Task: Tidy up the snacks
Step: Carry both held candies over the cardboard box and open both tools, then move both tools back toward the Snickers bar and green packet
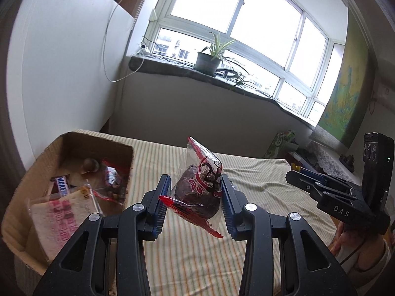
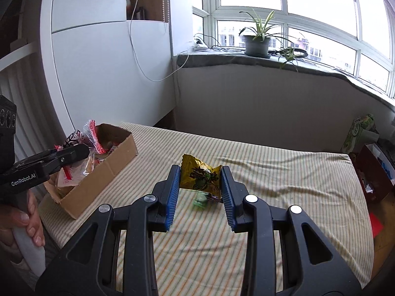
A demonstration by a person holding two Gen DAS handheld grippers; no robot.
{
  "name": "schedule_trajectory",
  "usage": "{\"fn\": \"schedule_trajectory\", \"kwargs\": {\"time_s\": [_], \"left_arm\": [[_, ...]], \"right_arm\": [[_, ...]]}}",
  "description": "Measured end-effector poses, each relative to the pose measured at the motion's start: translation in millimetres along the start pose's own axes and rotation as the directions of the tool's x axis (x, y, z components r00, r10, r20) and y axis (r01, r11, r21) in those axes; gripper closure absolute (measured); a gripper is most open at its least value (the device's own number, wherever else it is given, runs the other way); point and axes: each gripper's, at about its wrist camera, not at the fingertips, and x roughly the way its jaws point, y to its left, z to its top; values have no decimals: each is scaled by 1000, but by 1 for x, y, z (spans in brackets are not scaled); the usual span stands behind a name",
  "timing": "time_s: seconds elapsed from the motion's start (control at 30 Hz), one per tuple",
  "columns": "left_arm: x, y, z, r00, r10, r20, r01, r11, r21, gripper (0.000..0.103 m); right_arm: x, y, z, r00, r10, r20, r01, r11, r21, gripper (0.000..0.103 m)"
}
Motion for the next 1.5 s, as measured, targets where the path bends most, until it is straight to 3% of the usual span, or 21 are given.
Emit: {"fn": "schedule_trajectory", "kwargs": {"time_s": [0.23,0.5,1.0,1.07,1.17,1.2,1.5], "left_arm": [[-15,55,-6,995,97,12,-96,993,-73,65],[-39,114,-3,979,204,24,-198,969,-148,65],[-2,138,20,981,193,-2,-191,969,-154,64],[0,144,19,980,200,-6,-197,964,-179,57],[-4,146,17,974,226,-5,-223,957,-188,38],[-7,145,16,970,243,2,-239,954,-183,37],[-34,143,10,961,275,25,-264,942,-207,37]], "right_arm": [[43,71,13,994,102,-47,-106,990,-89,69],[81,148,22,970,225,-90,-239,953,-185,69],[140,185,57,959,261,-110,-281,926,-252,69],[153,189,59,958,262,-114,-283,925,-254,68],[167,189,54,960,253,-124,-277,928,-248,43],[166,186,51,960,253,-116,-274,932,-238,37],[140,170,32,968,231,-101,-248,945,-214,33]]}}
